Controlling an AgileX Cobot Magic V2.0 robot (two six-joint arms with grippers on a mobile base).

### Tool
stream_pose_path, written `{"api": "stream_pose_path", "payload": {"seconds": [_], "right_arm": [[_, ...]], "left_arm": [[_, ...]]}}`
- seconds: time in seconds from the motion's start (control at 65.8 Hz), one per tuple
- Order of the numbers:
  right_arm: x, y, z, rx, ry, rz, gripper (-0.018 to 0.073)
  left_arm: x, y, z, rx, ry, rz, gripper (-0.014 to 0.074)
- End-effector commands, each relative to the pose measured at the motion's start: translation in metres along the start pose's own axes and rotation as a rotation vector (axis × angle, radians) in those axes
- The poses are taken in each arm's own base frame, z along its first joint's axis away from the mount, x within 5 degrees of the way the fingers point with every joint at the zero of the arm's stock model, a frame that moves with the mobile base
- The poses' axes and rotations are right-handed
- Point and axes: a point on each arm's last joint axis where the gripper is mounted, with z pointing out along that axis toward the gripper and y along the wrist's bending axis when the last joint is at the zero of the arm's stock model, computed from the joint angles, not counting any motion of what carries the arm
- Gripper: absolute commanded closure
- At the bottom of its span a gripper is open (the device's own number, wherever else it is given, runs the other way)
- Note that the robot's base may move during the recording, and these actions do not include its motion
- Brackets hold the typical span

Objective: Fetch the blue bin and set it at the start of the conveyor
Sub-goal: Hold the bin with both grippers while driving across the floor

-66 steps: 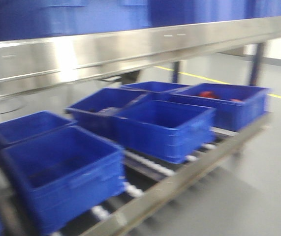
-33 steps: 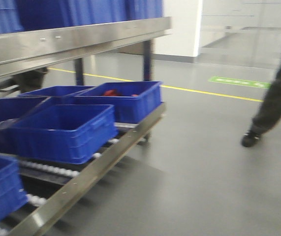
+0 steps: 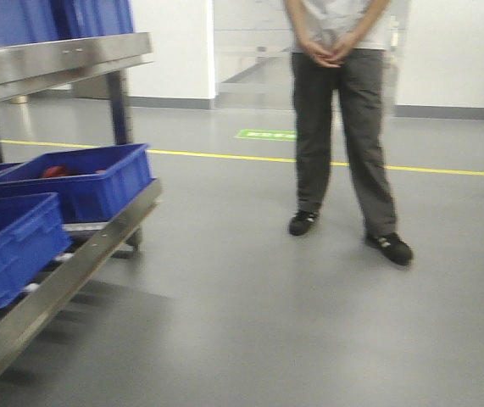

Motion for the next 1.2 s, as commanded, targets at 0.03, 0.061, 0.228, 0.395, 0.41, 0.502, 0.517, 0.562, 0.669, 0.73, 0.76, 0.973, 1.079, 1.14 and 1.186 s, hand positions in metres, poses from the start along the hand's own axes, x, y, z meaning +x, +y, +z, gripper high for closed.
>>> {"api": "stream_pose_path", "payload": {"seconds": [0.03, 0.061, 0.228, 0.395, 0.41, 0.502, 0.517, 0.562, 0.669, 0.73, 0.76, 0.973, 1.079, 1.14, 1.186], "right_arm": [[-0.0078, 0.0008, -0.0094, 0.006, -0.074, -0.031, 0.0712], [-0.0078, 0.0008, -0.0094, 0.006, -0.074, -0.031, 0.0712], [-0.0078, 0.0008, -0.0094, 0.006, -0.074, -0.031, 0.0712], [-0.0078, 0.0008, -0.0094, 0.006, -0.074, -0.031, 0.0712], [-0.0078, 0.0008, -0.0094, 0.006, -0.074, -0.031, 0.0712], [-0.0078, 0.0008, -0.0094, 0.006, -0.074, -0.031, 0.0712], [-0.0078, 0.0008, -0.0094, 0.006, -0.074, -0.031, 0.0712], [-0.0078, 0.0008, -0.0094, 0.006, -0.074, -0.031, 0.0712], [-0.0078, 0.0008, -0.0094, 0.006, -0.074, -0.031, 0.0712], [-0.0078, 0.0008, -0.0094, 0.006, -0.074, -0.031, 0.0712], [-0.0078, 0.0008, -0.0094, 0.006, -0.074, -0.031, 0.0712], [-0.0078, 0.0008, -0.0094, 0.006, -0.074, -0.031, 0.0712], [-0.0078, 0.0008, -0.0094, 0.006, -0.074, -0.031, 0.0712], [-0.0078, 0.0008, -0.0094, 0.006, -0.074, -0.031, 0.0712], [-0.0078, 0.0008, -0.0094, 0.006, -0.074, -0.031, 0.0712]], "left_arm": [[-0.0048, 0.0034, -0.0072, -0.015, -0.051, 0.018, 0.0708], [-0.0048, 0.0034, -0.0072, -0.015, -0.051, 0.018, 0.0708], [-0.0048, 0.0034, -0.0072, -0.015, -0.051, 0.018, 0.0708], [-0.0048, 0.0034, -0.0072, -0.015, -0.051, 0.018, 0.0708], [-0.0048, 0.0034, -0.0072, -0.015, -0.051, 0.018, 0.0708], [-0.0048, 0.0034, -0.0072, -0.015, -0.051, 0.018, 0.0708], [-0.0048, 0.0034, -0.0072, -0.015, -0.051, 0.018, 0.0708], [-0.0048, 0.0034, -0.0072, -0.015, -0.051, 0.018, 0.0708], [-0.0048, 0.0034, -0.0072, -0.015, -0.051, 0.018, 0.0708], [-0.0048, 0.0034, -0.0072, -0.015, -0.051, 0.018, 0.0708], [-0.0048, 0.0034, -0.0072, -0.015, -0.051, 0.018, 0.0708], [-0.0048, 0.0034, -0.0072, -0.015, -0.051, 0.018, 0.0708], [-0.0048, 0.0034, -0.0072, -0.015, -0.051, 0.018, 0.0708], [-0.0048, 0.0034, -0.0072, -0.015, -0.051, 0.018, 0.0708], [-0.0048, 0.0034, -0.0072, -0.015, -0.051, 0.018, 0.0708]]}}
